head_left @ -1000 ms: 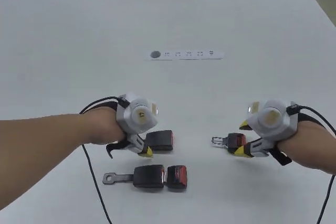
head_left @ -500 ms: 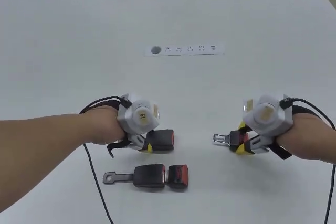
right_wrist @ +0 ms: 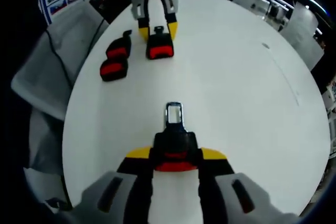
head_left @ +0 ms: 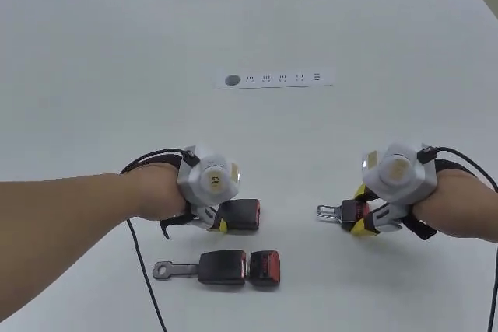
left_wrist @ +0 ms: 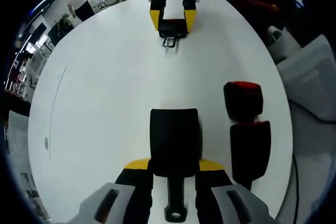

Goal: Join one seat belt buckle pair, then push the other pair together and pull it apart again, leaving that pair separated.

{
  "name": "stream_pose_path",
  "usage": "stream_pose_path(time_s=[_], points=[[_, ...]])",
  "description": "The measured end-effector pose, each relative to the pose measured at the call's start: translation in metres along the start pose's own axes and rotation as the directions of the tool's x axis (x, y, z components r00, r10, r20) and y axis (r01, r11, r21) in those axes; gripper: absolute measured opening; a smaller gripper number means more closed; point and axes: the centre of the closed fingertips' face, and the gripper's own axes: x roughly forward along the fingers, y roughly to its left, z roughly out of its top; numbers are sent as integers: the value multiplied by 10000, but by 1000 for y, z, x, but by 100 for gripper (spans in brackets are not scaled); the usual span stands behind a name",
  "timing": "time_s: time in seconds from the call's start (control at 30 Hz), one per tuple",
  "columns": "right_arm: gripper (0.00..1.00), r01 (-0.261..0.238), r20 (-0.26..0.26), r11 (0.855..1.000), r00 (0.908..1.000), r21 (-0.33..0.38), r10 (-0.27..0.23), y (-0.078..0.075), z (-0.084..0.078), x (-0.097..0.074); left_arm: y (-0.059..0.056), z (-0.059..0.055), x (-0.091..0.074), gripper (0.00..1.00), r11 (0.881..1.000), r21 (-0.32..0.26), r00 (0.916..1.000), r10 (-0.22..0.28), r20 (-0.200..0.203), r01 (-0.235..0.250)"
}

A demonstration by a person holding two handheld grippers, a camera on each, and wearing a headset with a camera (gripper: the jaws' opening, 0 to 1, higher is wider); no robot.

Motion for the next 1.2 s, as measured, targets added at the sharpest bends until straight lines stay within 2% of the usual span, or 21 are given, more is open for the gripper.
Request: stream_pose_path(time_s=[0.1,0.23,0.6,0.87,1.1,1.2], points=[[32,222,-112,9990,9997,-389,-226,2,2,0,-1,1,0,31,9999,100,9999,5,-122,-4],[32,197,-108,9994,9997,-275,-200,6,9,3,-2,2,0,31,9998,191,9994,-23,-342,30],[32,128,108,9986,9999,-508,-122,12,55,27,-3,2,-1,31,9999,118,9993,64,-365,-60],[32,-36,106,9982,9999,-596,42,14,81,40,-4,3,-1,31,9999,92,9989,49,-471,-45],[32,-350,49,9968,9994,-715,354,22,90,45,-5,3,-1,31,10000,38,9987,60,-515,-58],[32,-274,29,9959,9996,-868,278,23,92,46,-5,2,0,31,10000,32,9985,59,-543,-57]])
